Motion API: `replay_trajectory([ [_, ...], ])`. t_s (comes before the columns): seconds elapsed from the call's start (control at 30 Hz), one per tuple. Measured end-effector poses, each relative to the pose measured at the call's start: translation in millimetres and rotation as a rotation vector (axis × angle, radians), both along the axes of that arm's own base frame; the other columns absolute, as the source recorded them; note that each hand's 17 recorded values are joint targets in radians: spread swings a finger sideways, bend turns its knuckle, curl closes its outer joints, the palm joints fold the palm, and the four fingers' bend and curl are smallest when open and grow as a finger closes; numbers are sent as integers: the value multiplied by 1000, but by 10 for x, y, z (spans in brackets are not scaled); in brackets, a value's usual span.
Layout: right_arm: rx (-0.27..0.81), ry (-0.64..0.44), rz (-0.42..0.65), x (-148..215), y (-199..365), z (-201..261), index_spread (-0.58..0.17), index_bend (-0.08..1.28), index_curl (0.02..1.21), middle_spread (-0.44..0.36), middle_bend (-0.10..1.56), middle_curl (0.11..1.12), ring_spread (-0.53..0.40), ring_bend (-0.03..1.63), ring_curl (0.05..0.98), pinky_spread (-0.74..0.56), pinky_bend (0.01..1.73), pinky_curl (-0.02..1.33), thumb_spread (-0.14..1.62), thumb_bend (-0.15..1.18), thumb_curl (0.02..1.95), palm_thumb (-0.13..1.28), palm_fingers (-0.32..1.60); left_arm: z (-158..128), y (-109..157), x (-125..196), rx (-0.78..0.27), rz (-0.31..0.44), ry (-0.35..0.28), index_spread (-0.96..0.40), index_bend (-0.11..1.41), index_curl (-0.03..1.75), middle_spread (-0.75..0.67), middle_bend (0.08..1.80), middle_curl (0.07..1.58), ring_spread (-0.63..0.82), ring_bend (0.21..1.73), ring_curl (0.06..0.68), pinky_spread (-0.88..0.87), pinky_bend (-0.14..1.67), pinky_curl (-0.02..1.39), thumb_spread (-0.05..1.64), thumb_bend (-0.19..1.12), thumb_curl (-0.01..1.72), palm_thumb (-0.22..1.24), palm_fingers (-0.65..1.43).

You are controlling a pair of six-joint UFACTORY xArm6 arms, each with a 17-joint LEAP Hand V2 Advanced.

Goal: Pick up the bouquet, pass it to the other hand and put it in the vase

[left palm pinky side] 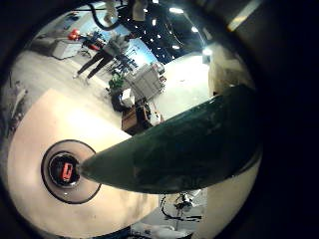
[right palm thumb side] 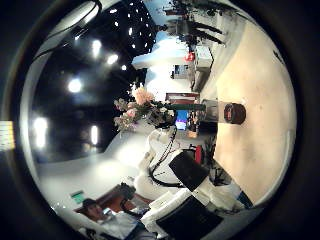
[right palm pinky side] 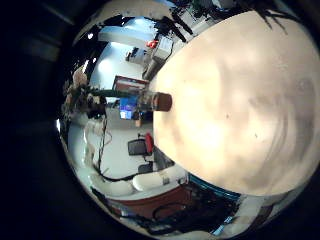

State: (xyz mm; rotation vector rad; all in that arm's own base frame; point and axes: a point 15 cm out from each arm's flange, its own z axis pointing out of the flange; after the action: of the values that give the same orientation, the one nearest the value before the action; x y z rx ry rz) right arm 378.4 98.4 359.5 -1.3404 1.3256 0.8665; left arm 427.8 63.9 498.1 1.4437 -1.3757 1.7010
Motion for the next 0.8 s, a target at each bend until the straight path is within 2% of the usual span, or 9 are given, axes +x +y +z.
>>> replay_trajectory([
  [0.07,-1,0,2,-5,2,-1,-315,161,263,148,189,311,247,529,248,516,726,306,1085,-23,417,592,15,-73,29,30,-13,-1,15,-751,388,1323,-509,1077,914,-424,1397,518,-719,978,1122,992,-44,734,794,991],
  [0.1,-1,-1,2,-6,2,2,-314,163,265,148,188,310,247,535,250,514,725,304,1085,-23,417,593,26,-115,43,41,-17,-3,23,-740,349,1305,-505,1037,897,-435,1318,497,-720,940,1089,982,-59,712,748,833],
  [0.17,0,0,3,-7,3,-1,-316,168,269,149,189,310,244,531,248,513,722,300,1085,-23,418,593,31,-190,67,59,-17,-9,37,-685,325,1273,-394,832,877,-303,1137,494,-610,656,1076,958,-97,668,630,11],
  [0.2,0,1,5,-13,5,-1,-312,171,273,149,188,310,243,526,248,513,721,299,1085,-23,418,592,32,-248,80,59,-9,-17,51,-581,228,1199,-176,592,804,-67,1032,459,-393,481,1051,940,-107,616,500,-313],
  [0.23,-1,0,7,-19,7,2,-311,170,275,149,186,309,242,525,248,516,724,299,1085,-23,418,592,36,-310,92,54,11,-30,65,-510,95,1140,-31,473,724,71,941,380,-268,402,1012,931,-115,575,415,-469],
  [0.33,2,0,12,-30,15,5,-309,170,280,148,185,308,241,533,249,517,716,293,1085,-23,418,592,48,-545,188,46,106,-77,101,-325,-8,983,256,300,559,325,796,264,63,248,901,904,-96,493,249,-453],
  [0.43,1,0,14,-33,15,6,-307,173,286,145,183,307,241,533,249,518,710,288,1087,-21,420,595,60,-715,427,109,122,-41,127,-171,-15,821,420,220,482,472,708,218,322,174,787,874,-68,441,158,-381],
  [0.6,-1,-2,18,-44,19,8,-299,175,296,141,181,304,241,524,247,521,704,280,1087,-23,422,596,70,-806,686,6,95,-17,159,-37,20,588,544,169,407,592,619,181,559,159,632,840,-45,396,107,-316],
  [0.8,-5,-4,20,-55,22,21,-294,186,307,141,180,301,242,514,243,526,700,273,1086,-22,423,599,92,-878,853,-160,125,-26,240,14,104,419,583,159,341,655,542,158,648,146,497,828,-38,367,96,-235],
])
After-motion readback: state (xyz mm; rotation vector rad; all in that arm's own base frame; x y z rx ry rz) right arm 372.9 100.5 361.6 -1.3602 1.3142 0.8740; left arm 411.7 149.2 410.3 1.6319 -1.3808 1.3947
